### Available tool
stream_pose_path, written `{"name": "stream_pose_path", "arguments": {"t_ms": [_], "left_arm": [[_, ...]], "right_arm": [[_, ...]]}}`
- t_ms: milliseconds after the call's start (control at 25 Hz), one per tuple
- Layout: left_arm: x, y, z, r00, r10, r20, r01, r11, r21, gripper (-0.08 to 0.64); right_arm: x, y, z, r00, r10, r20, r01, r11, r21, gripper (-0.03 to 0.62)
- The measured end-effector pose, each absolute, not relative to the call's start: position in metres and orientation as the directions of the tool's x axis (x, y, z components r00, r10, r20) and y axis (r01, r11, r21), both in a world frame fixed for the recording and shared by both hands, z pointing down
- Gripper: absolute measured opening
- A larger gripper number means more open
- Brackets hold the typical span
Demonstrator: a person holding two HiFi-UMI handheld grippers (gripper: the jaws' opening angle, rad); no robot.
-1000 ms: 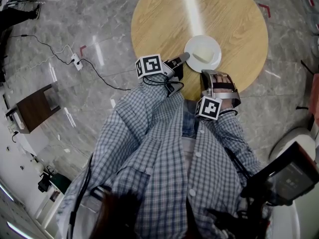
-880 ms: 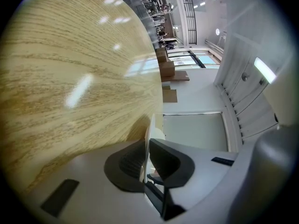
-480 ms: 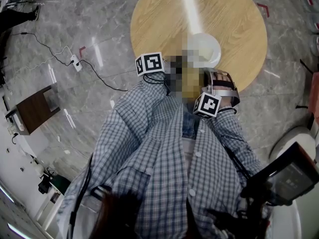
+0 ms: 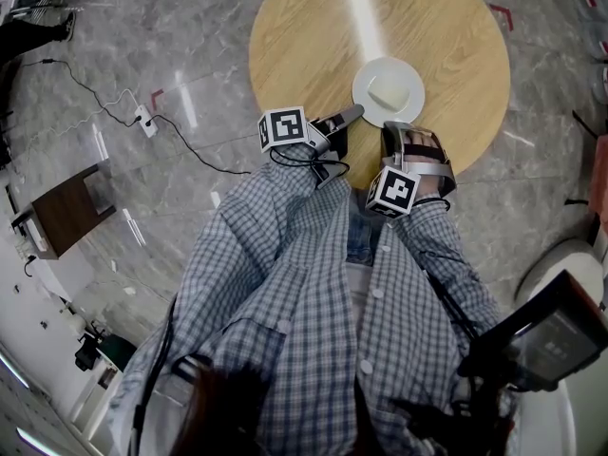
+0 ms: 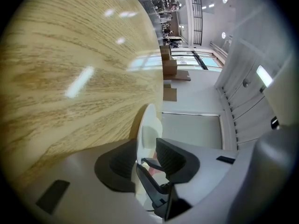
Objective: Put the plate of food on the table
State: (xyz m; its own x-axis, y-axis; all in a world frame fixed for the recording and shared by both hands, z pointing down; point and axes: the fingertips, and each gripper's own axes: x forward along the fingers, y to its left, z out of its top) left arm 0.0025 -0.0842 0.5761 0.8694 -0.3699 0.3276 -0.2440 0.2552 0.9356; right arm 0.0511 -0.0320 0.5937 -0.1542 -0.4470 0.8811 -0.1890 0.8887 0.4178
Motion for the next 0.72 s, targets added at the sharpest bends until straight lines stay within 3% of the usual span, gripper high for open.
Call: {"name": "stream_pose_path", "arguments": {"t_ms": [160, 720], "left_arm": [[0.002, -0.084, 0.574, 0.869, -0.367, 0.332, -0.252, 0.249, 0.935, 0.117], [0.001, -0.085, 0.583, 0.857, -0.364, 0.365, -0.290, 0.247, 0.925, 0.117]], "right_arm": [[0.050, -0.032, 0.592, -0.176, -0.439, 0.881, -0.217, 0.890, 0.401, 0.048], [0.050, -0.035, 0.578, -0.332, -0.403, 0.853, -0.508, 0.838, 0.199, 0.048]]}}
